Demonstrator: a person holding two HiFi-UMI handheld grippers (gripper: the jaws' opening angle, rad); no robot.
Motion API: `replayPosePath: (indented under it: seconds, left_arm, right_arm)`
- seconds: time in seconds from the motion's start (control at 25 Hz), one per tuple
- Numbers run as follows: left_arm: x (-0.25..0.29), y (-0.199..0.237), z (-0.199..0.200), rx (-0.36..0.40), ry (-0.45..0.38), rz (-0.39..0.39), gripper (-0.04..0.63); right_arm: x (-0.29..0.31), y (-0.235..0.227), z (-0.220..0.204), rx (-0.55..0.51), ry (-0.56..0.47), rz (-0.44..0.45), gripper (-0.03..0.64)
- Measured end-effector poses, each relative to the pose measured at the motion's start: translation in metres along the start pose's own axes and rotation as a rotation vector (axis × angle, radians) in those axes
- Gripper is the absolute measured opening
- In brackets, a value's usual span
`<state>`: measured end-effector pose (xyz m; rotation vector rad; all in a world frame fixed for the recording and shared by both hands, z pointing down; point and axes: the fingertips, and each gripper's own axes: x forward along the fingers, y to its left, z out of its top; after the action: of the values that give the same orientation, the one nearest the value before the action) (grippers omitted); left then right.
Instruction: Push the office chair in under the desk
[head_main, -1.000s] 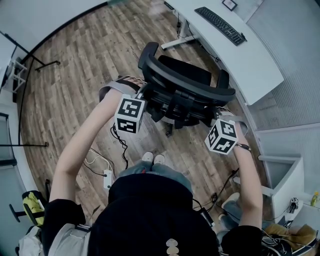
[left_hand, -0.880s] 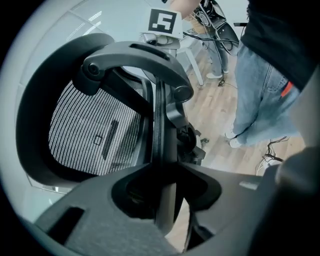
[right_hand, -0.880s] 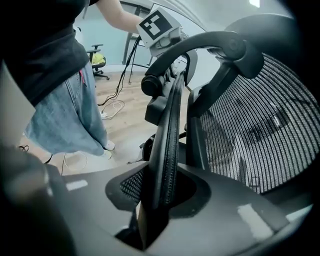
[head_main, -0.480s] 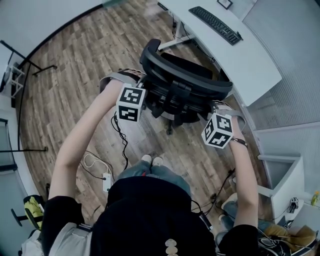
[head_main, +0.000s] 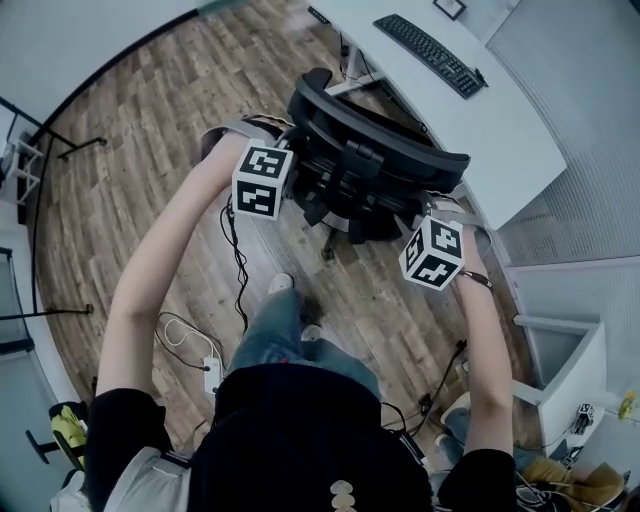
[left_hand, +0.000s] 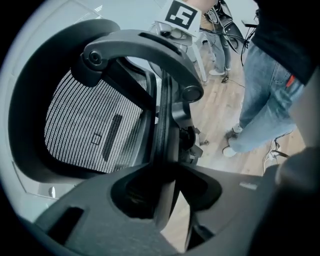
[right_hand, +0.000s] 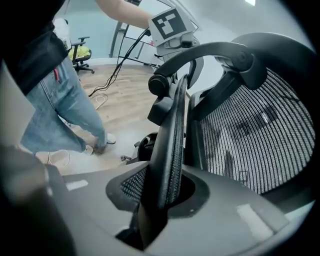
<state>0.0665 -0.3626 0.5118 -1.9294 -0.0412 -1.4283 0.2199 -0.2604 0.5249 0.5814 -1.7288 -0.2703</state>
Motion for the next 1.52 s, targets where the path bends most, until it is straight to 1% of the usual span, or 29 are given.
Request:
replayPosePath:
  seconds: [0.2, 0.36, 0.56, 0.64, 0.72, 0.92, 1.08, 1.36, 1.52]
  left_arm:
    - [0.023, 0.049, -0.025, 0.051, -0.041, 0.005, 0.144]
    - [0.048, 0.091, -0.042, 0.127, -0.089, -0.004, 0.143]
    - [0.081, 0.155, -0.062, 0.235, -0.166, -0.038, 0.143]
    - [0.093, 0.183, -0.071, 0.270, -0.194, -0.046, 0.143]
    - [0.104, 0.198, -0.073, 0.304, -0.213, -0.053, 0.144]
    - [0.109, 0.200, -0.074, 0.374, -0.253, -0.078, 0.141]
    - [0.108, 0.199, -0.073, 0.404, -0.284, -0.097, 0.137]
    - [0.108, 0.197, -0.074, 0.409, -0.296, -0.079, 0.138]
    - [0.109, 0.195, -0.075, 0.375, -0.312, -0.062, 0.148]
  right_arm:
    - [0.024, -0.042, 0.005, 0.053, 0.032, -0.025, 0.101]
    - [0.046, -0.075, 0.005, 0.129, 0.068, -0.031, 0.101]
    - [0.069, -0.122, 0.009, 0.268, 0.137, -0.032, 0.101]
    - [0.078, -0.146, 0.011, 0.306, 0.164, -0.048, 0.101]
    - [0.085, -0.156, 0.011, 0.341, 0.184, -0.068, 0.103]
    - [0.089, -0.154, 0.012, 0.382, 0.202, -0.080, 0.104]
    - [0.090, -0.155, 0.011, 0.394, 0.206, -0.076, 0.107]
    - [0.089, -0.153, 0.011, 0.397, 0.206, -0.077, 0.114]
    - [0.090, -0.155, 0.010, 0.387, 0.207, -0.101, 0.129]
